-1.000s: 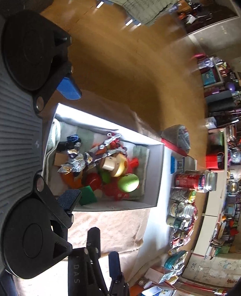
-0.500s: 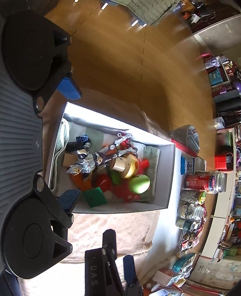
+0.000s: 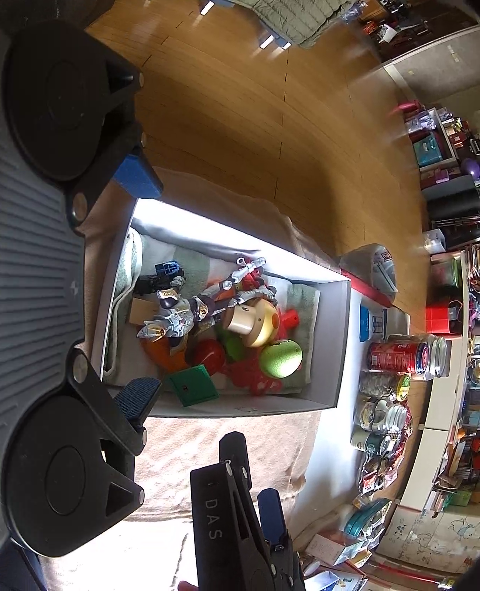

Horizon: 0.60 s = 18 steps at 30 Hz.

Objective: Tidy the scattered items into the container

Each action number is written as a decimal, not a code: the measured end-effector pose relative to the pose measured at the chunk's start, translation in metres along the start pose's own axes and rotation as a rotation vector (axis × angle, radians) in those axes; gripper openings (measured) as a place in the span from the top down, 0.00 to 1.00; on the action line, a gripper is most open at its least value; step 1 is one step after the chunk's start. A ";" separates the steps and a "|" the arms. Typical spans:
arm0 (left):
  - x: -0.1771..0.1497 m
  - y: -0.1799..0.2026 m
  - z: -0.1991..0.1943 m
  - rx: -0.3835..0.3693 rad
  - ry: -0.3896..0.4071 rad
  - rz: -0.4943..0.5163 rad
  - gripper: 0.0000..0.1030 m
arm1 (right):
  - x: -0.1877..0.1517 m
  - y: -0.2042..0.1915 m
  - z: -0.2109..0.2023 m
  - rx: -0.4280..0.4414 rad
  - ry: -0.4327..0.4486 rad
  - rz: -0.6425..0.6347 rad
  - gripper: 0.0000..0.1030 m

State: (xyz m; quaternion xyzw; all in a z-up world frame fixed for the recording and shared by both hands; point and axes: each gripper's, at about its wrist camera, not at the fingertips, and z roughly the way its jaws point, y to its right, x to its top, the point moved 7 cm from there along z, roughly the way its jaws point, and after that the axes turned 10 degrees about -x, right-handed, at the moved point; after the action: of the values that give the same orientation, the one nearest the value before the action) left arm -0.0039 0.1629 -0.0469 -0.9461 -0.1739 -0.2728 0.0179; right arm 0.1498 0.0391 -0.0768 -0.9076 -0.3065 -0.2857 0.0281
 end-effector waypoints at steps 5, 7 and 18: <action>-0.001 0.000 0.000 0.001 0.000 -0.003 0.00 | -0.001 0.000 0.002 0.004 -0.002 0.006 0.33; -0.001 0.000 0.000 0.001 -0.001 -0.003 0.00 | -0.001 0.001 0.003 0.006 -0.002 0.010 0.33; -0.003 0.002 0.000 -0.002 -0.003 -0.003 0.00 | 0.000 0.002 0.003 0.009 0.003 0.022 0.33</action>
State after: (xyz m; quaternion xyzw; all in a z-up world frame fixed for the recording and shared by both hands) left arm -0.0050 0.1601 -0.0484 -0.9462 -0.1751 -0.2715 0.0164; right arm 0.1524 0.0383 -0.0786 -0.9103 -0.2978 -0.2853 0.0359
